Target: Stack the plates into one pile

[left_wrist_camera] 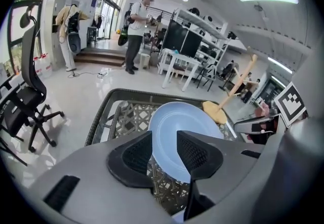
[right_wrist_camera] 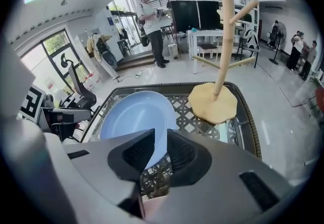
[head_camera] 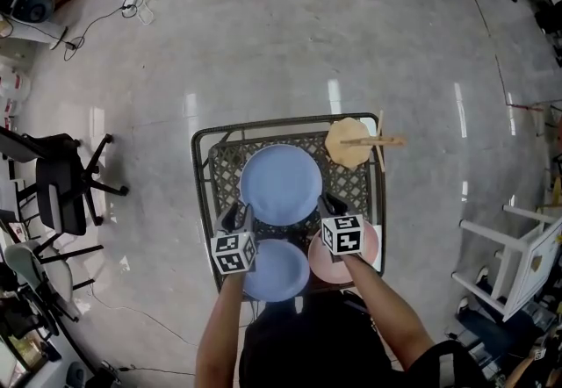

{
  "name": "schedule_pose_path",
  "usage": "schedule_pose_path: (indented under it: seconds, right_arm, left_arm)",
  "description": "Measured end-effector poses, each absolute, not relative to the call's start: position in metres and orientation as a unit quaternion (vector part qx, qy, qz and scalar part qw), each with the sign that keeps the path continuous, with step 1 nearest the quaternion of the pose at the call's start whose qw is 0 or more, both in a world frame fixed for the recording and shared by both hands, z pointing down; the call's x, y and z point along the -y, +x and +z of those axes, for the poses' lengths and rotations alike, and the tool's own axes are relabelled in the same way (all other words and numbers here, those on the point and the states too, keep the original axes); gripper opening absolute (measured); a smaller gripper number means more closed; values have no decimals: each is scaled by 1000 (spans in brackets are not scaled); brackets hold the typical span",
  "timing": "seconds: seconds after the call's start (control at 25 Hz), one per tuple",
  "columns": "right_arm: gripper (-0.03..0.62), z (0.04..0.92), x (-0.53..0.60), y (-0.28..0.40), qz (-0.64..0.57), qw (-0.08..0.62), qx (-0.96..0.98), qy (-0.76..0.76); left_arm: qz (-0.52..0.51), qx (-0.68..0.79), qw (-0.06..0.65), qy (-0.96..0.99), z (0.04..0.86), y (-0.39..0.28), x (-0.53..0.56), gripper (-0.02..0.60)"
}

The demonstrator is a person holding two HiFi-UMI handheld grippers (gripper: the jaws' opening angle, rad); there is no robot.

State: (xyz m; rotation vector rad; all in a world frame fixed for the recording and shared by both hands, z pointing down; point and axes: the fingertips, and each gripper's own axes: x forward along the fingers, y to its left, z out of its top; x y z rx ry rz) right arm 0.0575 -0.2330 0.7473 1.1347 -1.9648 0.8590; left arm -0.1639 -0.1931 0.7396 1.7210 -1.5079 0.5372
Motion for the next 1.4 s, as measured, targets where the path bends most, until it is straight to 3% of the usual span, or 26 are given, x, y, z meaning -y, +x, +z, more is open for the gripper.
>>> schedule_pose_path:
  seconds: [0.92,1.08,1.4]
  right_arm:
    - [57,816,230,58,402,382,714,427]
    - [57,820,230,56,406,379,715,425]
    - [52,819,228,56,421,375,708,426]
  left_arm:
    - [246,572,468,627,821,-165,185,150]
    - [238,574,466,630,823,-163,185,80]
    - [214,586,467,627,814,-165,187,66]
